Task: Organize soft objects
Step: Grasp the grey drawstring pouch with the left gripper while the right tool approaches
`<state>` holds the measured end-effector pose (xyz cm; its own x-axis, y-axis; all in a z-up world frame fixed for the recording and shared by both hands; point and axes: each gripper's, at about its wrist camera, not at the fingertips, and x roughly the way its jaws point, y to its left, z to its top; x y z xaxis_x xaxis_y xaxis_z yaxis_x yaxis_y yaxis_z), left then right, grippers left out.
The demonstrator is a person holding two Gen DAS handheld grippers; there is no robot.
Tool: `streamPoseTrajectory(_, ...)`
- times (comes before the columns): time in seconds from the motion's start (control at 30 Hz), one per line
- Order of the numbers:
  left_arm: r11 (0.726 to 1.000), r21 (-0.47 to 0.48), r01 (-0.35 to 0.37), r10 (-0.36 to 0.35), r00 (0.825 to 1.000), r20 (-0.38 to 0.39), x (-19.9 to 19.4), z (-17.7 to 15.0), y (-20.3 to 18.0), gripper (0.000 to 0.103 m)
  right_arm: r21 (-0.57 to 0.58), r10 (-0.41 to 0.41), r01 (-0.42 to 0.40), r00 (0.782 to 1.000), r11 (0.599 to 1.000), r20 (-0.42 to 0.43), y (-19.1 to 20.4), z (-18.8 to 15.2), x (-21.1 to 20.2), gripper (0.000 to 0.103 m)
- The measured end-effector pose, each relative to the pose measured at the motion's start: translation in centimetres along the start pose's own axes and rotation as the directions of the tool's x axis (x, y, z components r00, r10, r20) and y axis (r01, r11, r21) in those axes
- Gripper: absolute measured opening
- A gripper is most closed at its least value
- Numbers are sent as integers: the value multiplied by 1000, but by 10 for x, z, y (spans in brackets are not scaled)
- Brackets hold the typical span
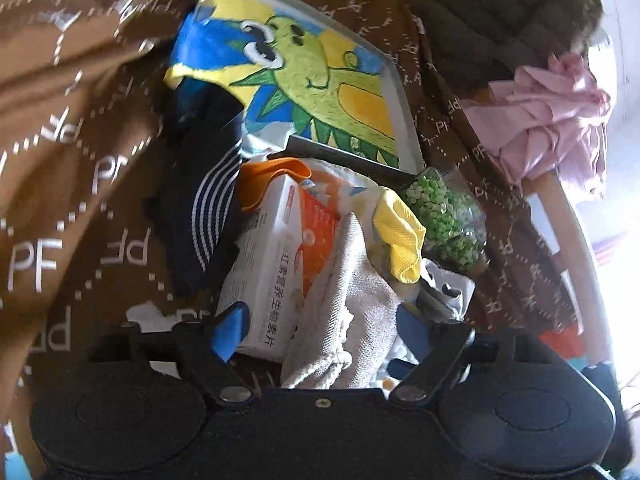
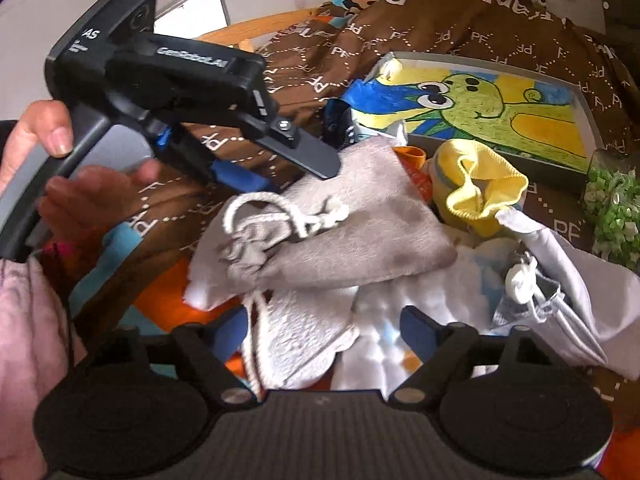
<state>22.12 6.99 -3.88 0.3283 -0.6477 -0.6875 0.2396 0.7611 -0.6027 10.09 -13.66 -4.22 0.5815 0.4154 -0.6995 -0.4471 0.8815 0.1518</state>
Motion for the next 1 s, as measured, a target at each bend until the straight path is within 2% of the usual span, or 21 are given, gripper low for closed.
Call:
streamPoseTrajectory(0.07, 1000, -6, 25, -25, 1000, 1, 0, 0, 2, 76, 5, 3, -3, 1000, 1000, -6, -3, 0, 5, 79)
streamPoseTrajectory(0.23, 996, 21, 82, -81, 996, -40, 4, -2, -3, 62, 1, 20, -20, 999, 1000, -34, -4, -1, 17, 68)
streamPoseTrajectory(0.33, 993, 36, 110, -108, 992, -61, 8, -4, -5, 62, 41, 80, -77, 995, 996, -62, -6, -1, 21, 68)
streamPoseTrajectory(0.4, 994, 30, 101, -99, 992, -78, 13, -6, -3, 62, 66, 120, -116, 990, 991, -72, -8, 0, 23, 68)
streamPoseTrajectory(0.57, 995, 32, 96, -92, 990, -103, 16, -8, -3, 60, 137, 207, -199, 977, 970, -47, -15, 1, 16, 69)
streamPoseTrajectory(0.63, 994, 33, 101, -97, 990, -98, 14, -7, -2, 44, 152, 239, -232, 971, 961, -32, -17, 3, 14, 67)
streamPoseTrajectory(0.7, 994, 11, 113, -112, 988, -104, 13, -6, 1, 35, 156, 263, -257, 965, 954, -15, -18, 3, 11, 64)
streamPoseTrajectory(0.8, 992, 6, 122, -121, 987, -103, 11, -6, 3, 29, 162, 278, -273, 961, 948, -6, -19, 4, 9, 60)
streamPoseTrajectory(0.87, 991, 7, 135, -133, 985, -107, 12, -6, 3, 29, 164, 279, -274, 960, 948, -10, -18, 3, 10, 57)
streamPoseTrajectory(1.0, 989, 21, 144, -140, 980, -140, 17, -9, 0, 39, 175, 285, -277, 958, 945, -22, -17, 3, 15, 56)
